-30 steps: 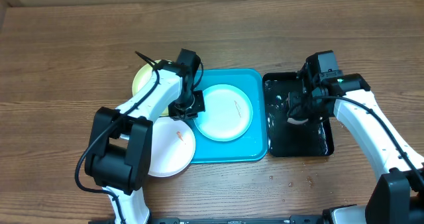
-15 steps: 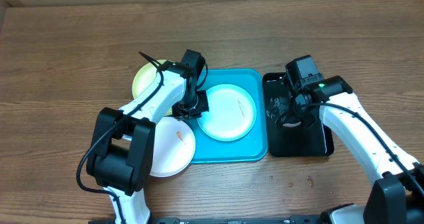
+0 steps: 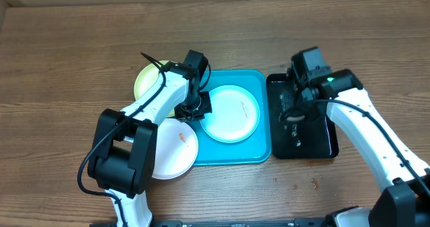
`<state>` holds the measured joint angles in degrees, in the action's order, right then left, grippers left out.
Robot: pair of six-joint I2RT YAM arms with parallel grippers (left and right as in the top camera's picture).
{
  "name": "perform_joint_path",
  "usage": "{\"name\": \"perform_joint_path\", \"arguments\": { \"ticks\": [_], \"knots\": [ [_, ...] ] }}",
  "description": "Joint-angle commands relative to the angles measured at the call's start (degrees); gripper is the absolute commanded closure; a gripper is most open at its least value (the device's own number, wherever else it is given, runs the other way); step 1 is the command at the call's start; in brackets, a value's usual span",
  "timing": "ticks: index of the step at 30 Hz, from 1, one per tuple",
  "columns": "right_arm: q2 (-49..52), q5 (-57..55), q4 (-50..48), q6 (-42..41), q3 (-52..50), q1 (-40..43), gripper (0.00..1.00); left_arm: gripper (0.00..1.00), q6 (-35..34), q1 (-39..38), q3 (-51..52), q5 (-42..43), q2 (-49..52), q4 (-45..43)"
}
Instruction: Clean dirty plates on tray and stack at the side
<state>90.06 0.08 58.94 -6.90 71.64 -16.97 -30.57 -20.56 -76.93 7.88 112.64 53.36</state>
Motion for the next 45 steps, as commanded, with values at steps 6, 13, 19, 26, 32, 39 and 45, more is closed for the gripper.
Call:
{"name": "perform_joint_path", "arguments": {
  "ticks": [6, 13, 19, 26, 32, 39, 45],
  "knots": [
    [-1.22, 15.02, -4.92, -2.19, 3.43, -3.15, 0.96, 0.96, -1.16, -0.15, -0.79, -0.83, 0.59, -0.24],
    [0.94, 9.53, -8.04, -5.86, 3.41, -9.97, 0.96, 0.96, -1.16, -0.15, -0.79, -0.83, 0.61, -0.24],
    [6.62, 2.8, -9.35, -6.88, 3.39, -14.34, 0.96, 0.96, -1.14, -0.15, -0.79, -0.83, 0.59, 0.13],
    [13.79, -4.11, -11.82, -8.37, 3.39, -15.69, 0.96, 0.96, -0.96, -0.15, -0.79, -0.83, 0.59, 0.42],
    [16.65, -4.09, -14.36, -8.35, 3.32, -15.65, 0.96, 0.96, -0.7, -0.15, -0.79, -0.83, 0.59, 0.66],
    [17.59, -4.07, -18.05, -8.37, 1.05, -15.65, 0.96, 0.96, -0.63, -0.15, -0.79, -0.85, 0.59, 0.63],
    [18.38, -3.89, -20.35, -8.39, -1.22, -15.56, 0.96, 0.96, -0.26, -0.15, -0.79, -0.85, 0.59, 0.61]
  ]
}}
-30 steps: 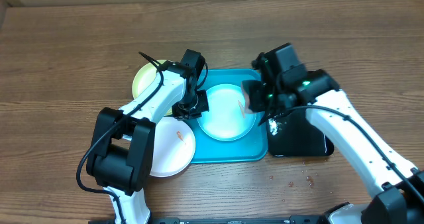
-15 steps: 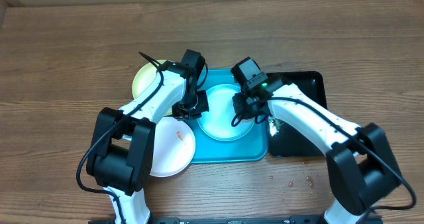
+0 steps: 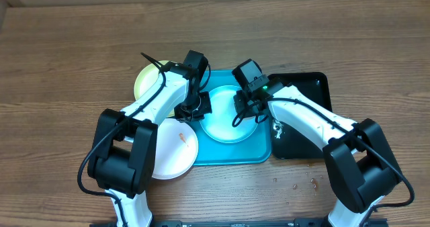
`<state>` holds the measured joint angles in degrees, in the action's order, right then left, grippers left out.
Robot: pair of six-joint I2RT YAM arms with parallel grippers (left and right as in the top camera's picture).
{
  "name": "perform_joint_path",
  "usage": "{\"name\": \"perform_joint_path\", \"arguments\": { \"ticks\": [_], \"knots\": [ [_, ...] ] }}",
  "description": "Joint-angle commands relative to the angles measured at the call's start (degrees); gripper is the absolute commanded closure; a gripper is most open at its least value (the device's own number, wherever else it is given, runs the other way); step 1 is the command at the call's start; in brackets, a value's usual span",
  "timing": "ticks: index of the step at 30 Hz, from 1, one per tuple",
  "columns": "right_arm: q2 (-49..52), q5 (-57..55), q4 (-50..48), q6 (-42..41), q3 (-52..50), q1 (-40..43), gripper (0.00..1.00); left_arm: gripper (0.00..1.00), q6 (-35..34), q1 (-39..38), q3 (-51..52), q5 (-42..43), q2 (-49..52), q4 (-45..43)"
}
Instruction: Clean dirty plates on tray and stack at the side
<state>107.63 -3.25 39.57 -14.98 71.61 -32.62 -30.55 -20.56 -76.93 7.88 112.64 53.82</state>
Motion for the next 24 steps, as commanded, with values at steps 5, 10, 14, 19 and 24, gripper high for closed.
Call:
{"name": "perform_joint_path", "arguments": {
  "ticks": [5, 10, 14, 19, 24],
  "knots": [
    [3.76, 0.02, -2.05, -1.84, -1.9, 0.39, 0.96, 0.96, -0.28, -0.15, -0.79, -0.83, 0.59, 0.17],
    [6.86, 7.48, -2.25, -1.77, -1.9, 0.55, 0.96, 0.96, 0.15, -0.15, -0.79, -0.81, 0.59, 0.17],
    [7.82, 16.79, -3.58, -1.75, -1.9, 0.55, 0.96, 0.96, 0.15, -0.15, -0.79, -0.83, 0.59, 0.13],
    [7.82, 28.02, -4.42, -1.33, -1.9, 0.55, 0.96, 0.96, 0.15, -0.15, -0.79, -0.83, 0.59, 0.13],
    [7.82, 34.51, -4.2, -1.33, -1.9, 0.48, 0.96, 0.96, 0.15, -0.15, -0.79, -0.83, 0.59, -0.13]
  ]
}}
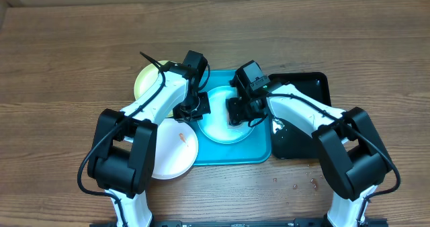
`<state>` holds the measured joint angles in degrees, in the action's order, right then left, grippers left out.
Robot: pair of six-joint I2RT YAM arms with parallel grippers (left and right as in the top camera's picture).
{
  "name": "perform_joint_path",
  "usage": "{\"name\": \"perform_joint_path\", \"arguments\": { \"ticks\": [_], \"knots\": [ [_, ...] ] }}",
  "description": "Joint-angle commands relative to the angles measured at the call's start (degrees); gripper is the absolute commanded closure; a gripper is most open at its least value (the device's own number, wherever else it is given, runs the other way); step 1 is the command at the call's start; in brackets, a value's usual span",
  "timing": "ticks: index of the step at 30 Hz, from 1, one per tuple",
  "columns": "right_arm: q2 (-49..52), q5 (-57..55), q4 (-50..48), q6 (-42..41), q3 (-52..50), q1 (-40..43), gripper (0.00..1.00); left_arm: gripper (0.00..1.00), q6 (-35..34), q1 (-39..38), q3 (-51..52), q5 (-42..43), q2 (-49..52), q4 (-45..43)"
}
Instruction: Clean dirty plates on tray and stack at the side
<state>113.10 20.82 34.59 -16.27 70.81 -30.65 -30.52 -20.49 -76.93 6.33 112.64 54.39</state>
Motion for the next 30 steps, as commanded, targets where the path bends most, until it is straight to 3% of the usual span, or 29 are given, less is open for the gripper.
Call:
{"name": "perform_joint_path", "arguments": {
  "ticks": [1, 11, 17, 25, 30],
  "knots": [
    [2.36, 11.28, 0.79, -0.04, -1.09, -1.49, 0.96, 0.96, 0.13, -0.22, -0.79, 0.72, 0.59, -0.72],
    [1.53, 32.0, 0.28, 5.86, 3.1, 1.33, 0.96, 0.96, 0.35, -0.15, -0.79, 0.72, 0.61, -0.66],
    [-3.41, 32.83, 5.31, 6.36, 7.43, 7.26, 0.96, 0.96, 0.76, -0.15, -0.79, 0.72, 0.59, 0.02],
    [-11.15, 18.36, 20.96, 11.67, 7.72, 17.94, 0.96, 0.96, 0.79, -0.15, -0.79, 0.7, 0.59, 0.11],
    [-11.74, -0.76, 31.08, 12.87, 6.91, 24.09, 0.96, 0.96, 0.74, -0.17, -0.79, 0.72, 0.59, -0.48]
  ]
}}
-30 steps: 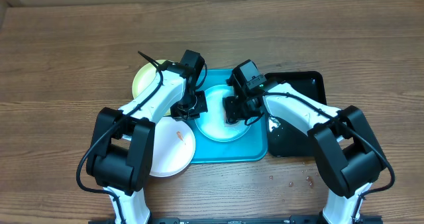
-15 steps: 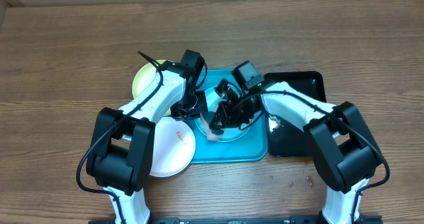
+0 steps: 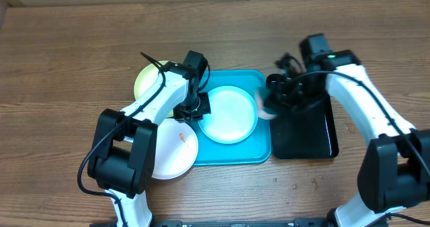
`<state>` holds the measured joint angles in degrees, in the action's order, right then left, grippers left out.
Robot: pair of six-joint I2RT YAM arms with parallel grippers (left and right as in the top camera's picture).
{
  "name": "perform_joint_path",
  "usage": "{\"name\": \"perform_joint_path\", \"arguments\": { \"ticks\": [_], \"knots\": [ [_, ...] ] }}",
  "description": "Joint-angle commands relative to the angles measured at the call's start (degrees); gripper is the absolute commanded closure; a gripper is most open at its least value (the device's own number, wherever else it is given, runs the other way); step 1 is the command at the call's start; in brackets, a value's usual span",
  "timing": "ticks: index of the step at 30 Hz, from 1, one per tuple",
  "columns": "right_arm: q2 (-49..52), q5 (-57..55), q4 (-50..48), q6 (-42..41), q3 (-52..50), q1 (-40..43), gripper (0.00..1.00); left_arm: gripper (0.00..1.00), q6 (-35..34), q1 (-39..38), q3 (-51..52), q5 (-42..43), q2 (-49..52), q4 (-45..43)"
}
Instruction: Clean dirty plates on tray and stack at the side
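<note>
A white plate (image 3: 230, 114) lies on the blue tray (image 3: 236, 154) in the overhead view. My left gripper (image 3: 193, 109) sits at the plate's left rim, shut on it. My right gripper (image 3: 274, 98) is over the gap between the blue tray's right edge and the black tray (image 3: 306, 133). It is blurred and shut on a pale sponge (image 3: 263, 106). A white plate with an orange smear (image 3: 173, 150) lies on the table left of the blue tray. A yellow-green plate (image 3: 148, 82) lies behind it, partly under my left arm.
Small crumbs (image 3: 312, 182) dot the wooden table in front of the black tray. The table's far edge runs along the top of the view.
My right gripper has left the white plate's right half and now hangs at the blue tray's right edge beside the black tray. The left gripper and the plates have not moved.
My right gripper was first over the black tray while the left held the white plate's rim. It was then over the plate, and later low on its right half. Now it is back by the black tray with the sponge. The left arm stayed put throughout.
</note>
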<state>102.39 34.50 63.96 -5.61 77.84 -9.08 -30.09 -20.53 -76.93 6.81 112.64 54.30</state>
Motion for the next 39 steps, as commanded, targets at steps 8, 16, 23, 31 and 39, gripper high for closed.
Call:
{"name": "perform_joint_path", "arguments": {
  "ticks": [8, 16, 23, 31, 39],
  "knots": [
    [-0.9, -33.79, 0.48, -5.11, -4.9, 3.15, 0.96, 0.95, 0.31, -0.13, -0.79, 0.26, 0.59, -0.94],
    [-0.68, -34.42, -9.16, -4.85, -12.52, 3.04, 0.96, 0.95, 0.33, -0.13, -0.79, 0.26, 0.61, -0.81],
    [-0.7, -34.45, -10.05, -4.87, -13.09, 3.06, 0.96, 0.95, 0.31, -0.13, -0.79, 0.28, 0.59, -0.81],
    [-0.7, -33.27, -7.93, -4.87, -10.43, 3.06, 0.44, 0.89, 0.31, -0.13, -0.79, 0.28, 0.59, -0.76],
    [-0.7, -33.38, -2.93, -5.57, -0.81, 6.03, 0.39, 0.73, 0.33, -0.15, -0.79, 0.28, 0.59, 0.15]
  ]
}}
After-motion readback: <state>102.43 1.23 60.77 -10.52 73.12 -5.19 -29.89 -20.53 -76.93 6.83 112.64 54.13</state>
